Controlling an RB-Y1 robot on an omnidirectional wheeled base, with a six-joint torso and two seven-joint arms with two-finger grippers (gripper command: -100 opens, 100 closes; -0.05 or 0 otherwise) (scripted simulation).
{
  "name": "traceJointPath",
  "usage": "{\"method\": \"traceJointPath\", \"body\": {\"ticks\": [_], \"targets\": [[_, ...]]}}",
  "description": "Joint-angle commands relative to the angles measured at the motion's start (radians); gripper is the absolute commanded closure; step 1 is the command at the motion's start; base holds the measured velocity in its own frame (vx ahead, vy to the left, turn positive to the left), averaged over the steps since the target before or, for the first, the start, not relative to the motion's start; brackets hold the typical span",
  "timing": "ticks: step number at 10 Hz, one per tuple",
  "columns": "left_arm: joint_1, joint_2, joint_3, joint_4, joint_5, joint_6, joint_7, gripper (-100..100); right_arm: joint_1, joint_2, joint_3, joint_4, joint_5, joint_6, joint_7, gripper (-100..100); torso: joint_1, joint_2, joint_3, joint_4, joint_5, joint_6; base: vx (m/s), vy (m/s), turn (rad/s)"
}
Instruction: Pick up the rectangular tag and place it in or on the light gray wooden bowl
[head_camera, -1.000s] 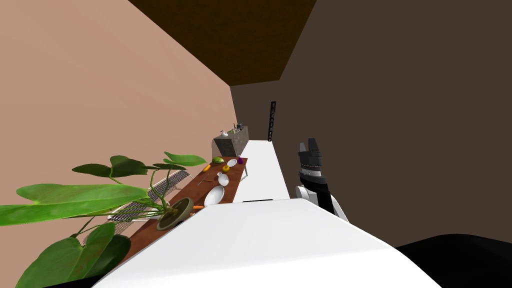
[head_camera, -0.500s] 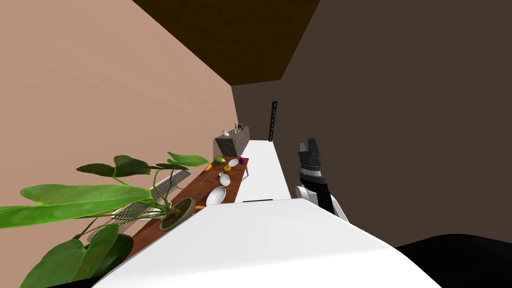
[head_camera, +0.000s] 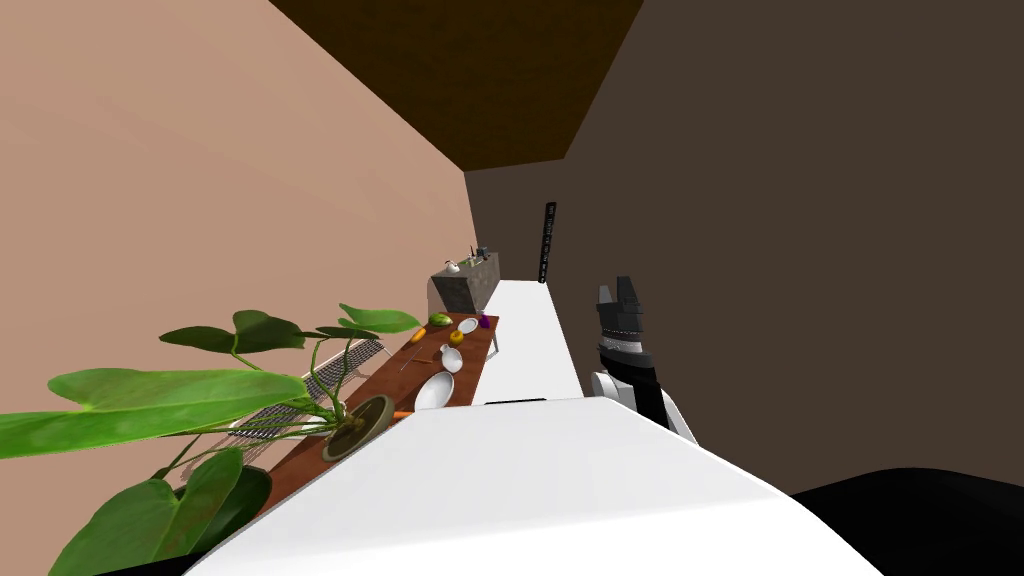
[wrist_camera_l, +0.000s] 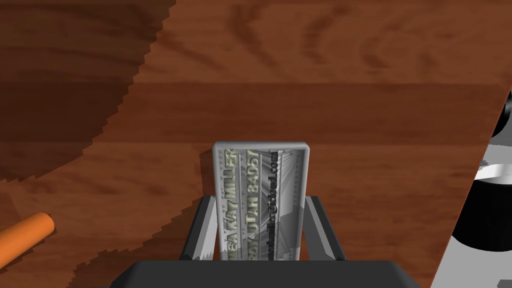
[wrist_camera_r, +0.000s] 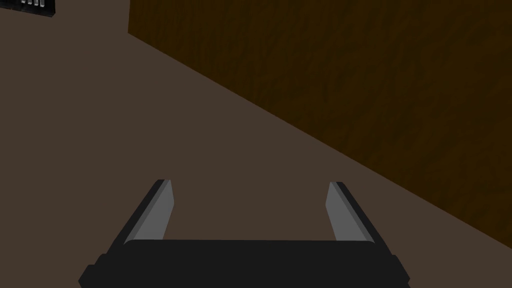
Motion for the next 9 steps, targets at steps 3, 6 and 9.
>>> {"method": "traceJointPath", "body": {"ticks": [3,6,9], "targets": [[0.0,0.0,0.0,0.0,0.0,-0.001,0.0,100,0.0,0.0,0.0,0.0,0.0,0.0,0.0,0,0.001,0.0,0.0,0.0,0.0,0.0,0.0,0.0,0.0],[0.0,0.018,0.013,-0.024,-0.005,0.039,0.004,100,0.0,0.0,0.0,0.0,0.0,0.0,0.0,0,-0.001,0.0,0.0,0.0,0.0,0.0,-0.008,-0.032,-0.028],[-0.002,0.045,0.034,-0.044,-0.009,0.088,0.003,100,0.0,0.0,0.0,0.0,0.0,0.0,0.0,0,-0.002,0.001,0.0,0.0,0.0,0.0,-0.02,-0.051,-0.039]]}}
